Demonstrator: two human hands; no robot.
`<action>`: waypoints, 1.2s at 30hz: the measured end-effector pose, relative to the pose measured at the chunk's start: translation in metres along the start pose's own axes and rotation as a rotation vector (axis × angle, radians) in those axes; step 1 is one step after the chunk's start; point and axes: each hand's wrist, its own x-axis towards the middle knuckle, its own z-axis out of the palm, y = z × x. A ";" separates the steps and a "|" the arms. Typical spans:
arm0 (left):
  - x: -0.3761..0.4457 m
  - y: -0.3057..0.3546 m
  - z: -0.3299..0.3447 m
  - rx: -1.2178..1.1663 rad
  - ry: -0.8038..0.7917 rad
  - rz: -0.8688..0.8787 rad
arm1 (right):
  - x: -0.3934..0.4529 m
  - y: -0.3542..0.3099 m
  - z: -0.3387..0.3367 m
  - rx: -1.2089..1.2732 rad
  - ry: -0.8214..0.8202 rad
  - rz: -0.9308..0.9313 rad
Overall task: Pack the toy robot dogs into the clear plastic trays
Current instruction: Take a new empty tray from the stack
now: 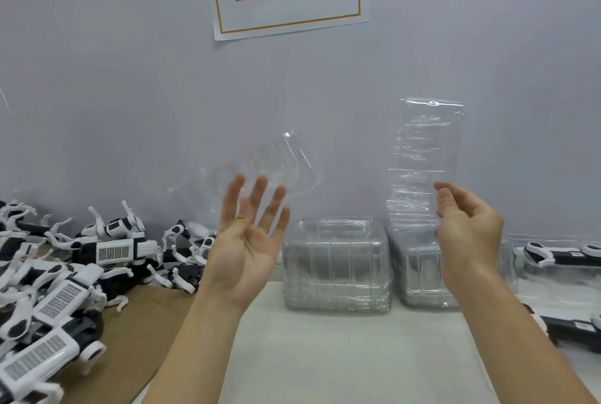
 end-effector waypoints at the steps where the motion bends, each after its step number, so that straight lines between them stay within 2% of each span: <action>1: 0.001 0.006 0.006 -0.021 -0.024 0.041 | 0.000 0.000 0.000 0.012 0.005 0.007; 5: 0.009 0.029 0.026 -0.066 -0.184 0.162 | 0.001 -0.001 0.001 0.051 0.040 0.032; 7: 0.018 0.025 0.034 -0.062 -0.156 0.130 | 0.002 -0.002 -0.002 0.071 0.052 0.042; 9: 0.026 0.004 0.037 -0.037 -0.012 -0.006 | 0.003 -0.003 -0.005 0.088 0.059 0.050; 12: 0.023 -0.043 0.027 0.122 0.216 -0.384 | 0.006 -0.003 -0.007 0.080 0.065 0.050; 14: 0.015 -0.067 0.014 0.335 0.286 -0.568 | 0.007 -0.001 -0.008 0.055 0.081 0.031; 16: 0.011 -0.076 0.007 0.532 0.299 -0.612 | 0.010 0.002 -0.010 0.019 0.114 0.010; 21: 0.009 -0.056 0.002 0.941 0.261 -0.525 | 0.004 -0.005 -0.009 -0.094 0.029 -0.098; 24: 0.008 -0.040 -0.007 1.123 0.319 -0.438 | -0.005 -0.021 -0.005 -0.138 -0.177 -0.156; 27: 0.011 -0.018 -0.024 1.174 0.417 -0.354 | -0.014 -0.041 0.000 -0.223 -0.361 -0.223; 33: 0.016 0.015 -0.058 1.009 0.602 -0.243 | -0.035 -0.094 0.002 -0.437 -0.564 -0.429; 36: 0.015 0.025 -0.071 1.050 0.660 -0.143 | -0.045 -0.119 0.001 -0.579 -0.637 -0.527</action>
